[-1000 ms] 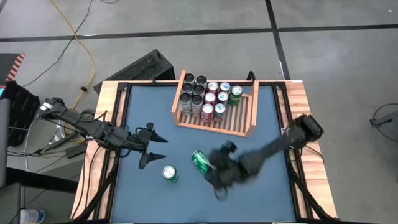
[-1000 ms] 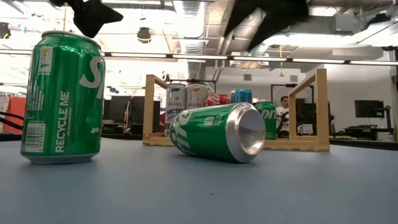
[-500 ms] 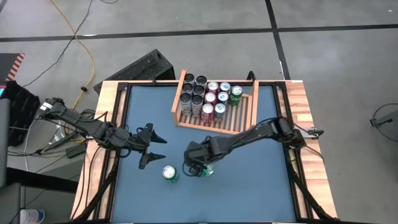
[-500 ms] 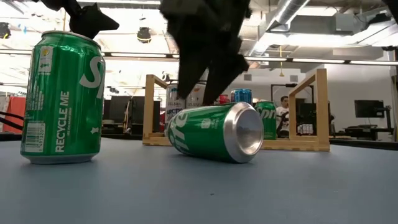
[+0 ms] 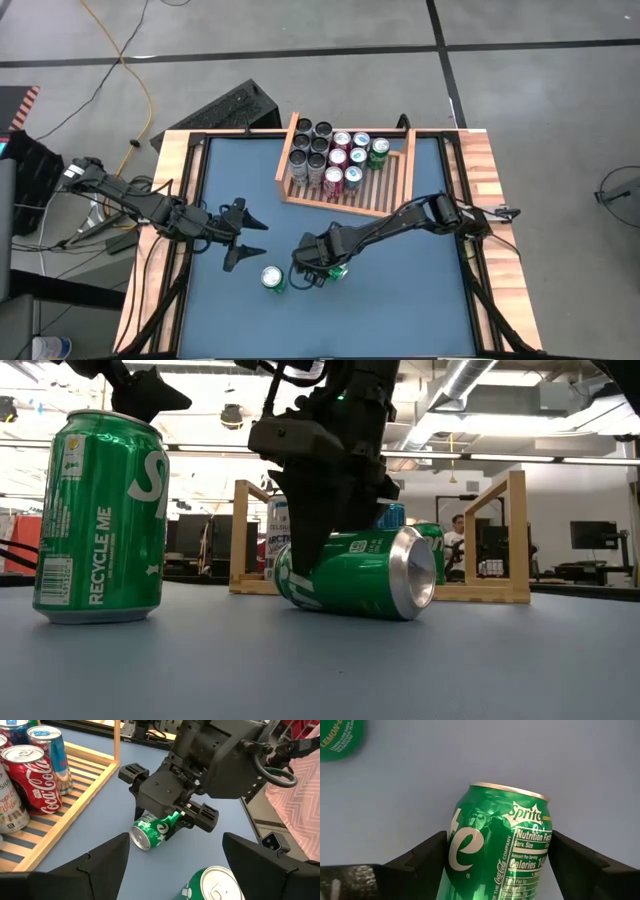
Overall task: Place canned beverage on shelf
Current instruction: Put the green soda can on the shelf aligned with the other green soda can
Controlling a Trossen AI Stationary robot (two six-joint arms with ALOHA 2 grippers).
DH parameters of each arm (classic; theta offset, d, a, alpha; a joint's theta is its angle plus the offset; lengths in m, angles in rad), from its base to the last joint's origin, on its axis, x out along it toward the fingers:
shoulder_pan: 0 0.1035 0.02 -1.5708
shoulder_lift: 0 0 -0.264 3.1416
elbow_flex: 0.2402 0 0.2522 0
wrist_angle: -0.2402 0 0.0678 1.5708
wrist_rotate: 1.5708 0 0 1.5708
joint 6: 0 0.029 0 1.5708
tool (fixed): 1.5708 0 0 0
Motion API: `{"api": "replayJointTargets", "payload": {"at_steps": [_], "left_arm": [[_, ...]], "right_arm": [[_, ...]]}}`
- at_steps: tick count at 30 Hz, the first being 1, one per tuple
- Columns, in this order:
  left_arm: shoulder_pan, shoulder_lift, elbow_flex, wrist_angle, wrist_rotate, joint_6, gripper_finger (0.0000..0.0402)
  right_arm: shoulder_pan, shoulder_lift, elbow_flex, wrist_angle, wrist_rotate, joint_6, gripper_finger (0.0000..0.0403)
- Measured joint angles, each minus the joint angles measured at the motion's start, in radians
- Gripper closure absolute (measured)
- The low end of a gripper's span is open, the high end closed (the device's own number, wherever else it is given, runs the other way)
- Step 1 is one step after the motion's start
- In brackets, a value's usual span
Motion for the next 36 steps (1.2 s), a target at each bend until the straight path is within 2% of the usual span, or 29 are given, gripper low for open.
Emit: {"api": "replayJointTargets", "payload": {"at_steps": [7,9,12,16,18,23,28,29,36], "left_arm": [[0.000,0.000,0.000,0.000,0.000,-0.002,0.0095],[0.000,0.000,0.000,-0.001,0.000,-0.002,0.0095],[0.000,0.000,0.000,-0.001,0.000,0.000,0.0095],[0.000,0.000,0.000,-0.001,-0.001,0.001,0.0095],[0.000,0.000,0.000,-0.001,-0.001,0.002,0.0095],[0.000,0.000,0.000,0.000,-0.001,0.009,0.0095],[0.000,0.000,0.000,0.004,-0.009,0.009,0.0095],[0.000,0.000,0.000,0.005,-0.016,0.009,0.0095],[0.000,0.000,0.000,0.007,-0.094,0.025,0.0095]], "right_arm": [[-0.005,0.001,-0.008,0.019,0.005,-0.016,0.0114],[0.014,-0.017,-0.012,0.043,0.048,-0.016,0.0115],[0.063,-0.034,-0.018,0.096,0.243,-0.001,0.0116],[0.144,-0.097,-0.019,0.096,0.582,0.087,0.0117],[0.181,-0.121,-0.010,0.087,0.704,0.160,0.0117],[0.304,-0.080,-0.066,0.049,0.998,0.441,0.0117],[0.418,-0.093,-0.254,0.040,1.344,0.895,0.0117],[0.435,-0.091,-0.292,0.034,1.369,0.949,0.0117],[0.478,-0.089,-0.494,0.137,1.357,1.090,0.0117]]}}
